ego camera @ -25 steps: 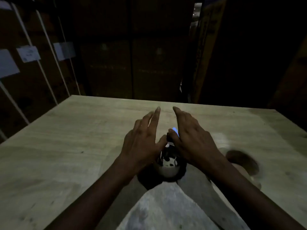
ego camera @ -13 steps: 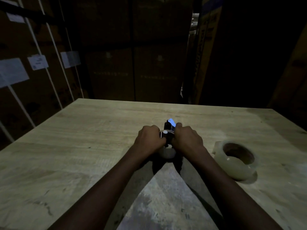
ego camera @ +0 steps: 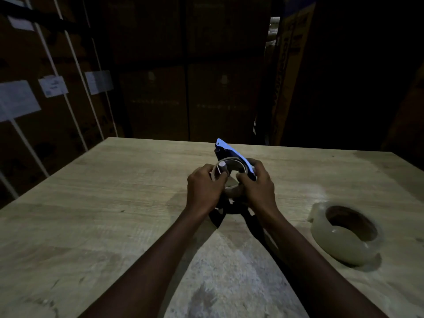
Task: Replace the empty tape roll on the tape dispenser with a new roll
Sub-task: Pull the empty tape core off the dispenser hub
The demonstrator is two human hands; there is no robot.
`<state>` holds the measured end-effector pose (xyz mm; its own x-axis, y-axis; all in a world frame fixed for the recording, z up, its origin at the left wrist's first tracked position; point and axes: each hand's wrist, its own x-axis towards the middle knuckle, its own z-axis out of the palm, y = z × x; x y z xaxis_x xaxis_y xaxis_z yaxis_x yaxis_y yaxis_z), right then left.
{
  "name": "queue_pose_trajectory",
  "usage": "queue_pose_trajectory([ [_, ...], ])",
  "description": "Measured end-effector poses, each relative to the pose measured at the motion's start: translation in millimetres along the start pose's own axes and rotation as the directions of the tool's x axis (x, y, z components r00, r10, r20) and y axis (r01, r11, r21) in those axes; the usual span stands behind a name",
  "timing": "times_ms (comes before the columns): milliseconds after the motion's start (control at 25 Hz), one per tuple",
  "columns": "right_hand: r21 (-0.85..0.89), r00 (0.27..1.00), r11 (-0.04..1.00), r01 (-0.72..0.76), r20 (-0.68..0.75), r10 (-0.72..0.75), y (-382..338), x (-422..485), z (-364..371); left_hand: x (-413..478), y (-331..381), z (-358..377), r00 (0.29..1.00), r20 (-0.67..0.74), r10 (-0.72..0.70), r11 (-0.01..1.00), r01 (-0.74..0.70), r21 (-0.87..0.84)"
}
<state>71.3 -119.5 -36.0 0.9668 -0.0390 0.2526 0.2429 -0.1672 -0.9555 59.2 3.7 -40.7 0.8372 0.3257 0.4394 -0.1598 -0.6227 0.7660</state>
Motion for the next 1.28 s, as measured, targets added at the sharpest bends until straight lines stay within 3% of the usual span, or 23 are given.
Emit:
queue_pose_trajectory([
  [80,0.096,0.995,0.994,-0.059,-0.072,0.066,-4,2,-3,2,8,-9,0.999,0.018,-0.034,0.995,0.036,-0.098],
  [160,0.204,0.981,0.967,-0.150,-0.092,0.172,-7,5,-11,10,10,-22,0.991,-0.116,-0.066,0.987,0.048,-0.151],
  [240,0.268,0.965,0.930,-0.252,-0.003,0.262,-14,1,-15,16,6,-32,0.962,-0.265,-0.057,0.990,0.020,-0.140],
  [280,0.271,0.959,0.920,-0.284,0.068,0.276,-18,-2,-15,18,4,-36,0.963,-0.265,-0.048,0.989,0.009,-0.146],
  [360,0.239,0.947,0.923,-0.303,0.180,0.265,-25,-7,-15,23,4,-40,0.996,-0.086,-0.034,0.979,0.016,-0.204],
  [440,0.211,0.943,0.934,-0.290,0.231,0.240,-26,-9,-14,24,8,-42,0.968,0.249,-0.010,0.985,0.053,-0.167],
  [520,0.202,0.945,0.940,-0.276,0.238,0.226,-21,-6,-14,22,11,-44,0.847,0.531,-0.028,0.998,0.056,-0.036],
  [640,0.190,0.961,0.958,-0.215,0.214,0.173,-14,-1,-14,15,17,-49,0.647,0.741,-0.179,0.967,0.254,0.012],
  [720,0.246,0.976,0.951,-0.189,0.154,0.154,-14,2,-14,14,18,-51,0.622,0.766,-0.164,0.966,0.258,-0.003],
  [840,0.361,0.976,0.907,-0.219,0.100,0.196,-14,5,-13,11,18,-52,0.652,0.737,-0.180,0.930,0.356,-0.088],
  [960,0.316,0.924,0.869,-0.380,0.174,0.340,-13,5,-15,9,14,-53,0.587,0.768,-0.256,0.831,0.539,-0.135],
  [1080,0.302,0.840,0.788,-0.537,0.284,0.463,-13,1,-18,8,14,-55,0.553,0.774,-0.309,0.773,0.620,-0.134],
  [1200,0.329,0.838,0.773,-0.542,0.286,0.466,-13,2,-17,8,18,-54,0.583,0.717,-0.383,0.738,0.660,-0.143],
  [1280,0.355,0.878,0.803,-0.478,0.199,0.434,-11,2,-12,10,13,-51,0.599,0.687,-0.411,0.705,0.687,-0.177],
])
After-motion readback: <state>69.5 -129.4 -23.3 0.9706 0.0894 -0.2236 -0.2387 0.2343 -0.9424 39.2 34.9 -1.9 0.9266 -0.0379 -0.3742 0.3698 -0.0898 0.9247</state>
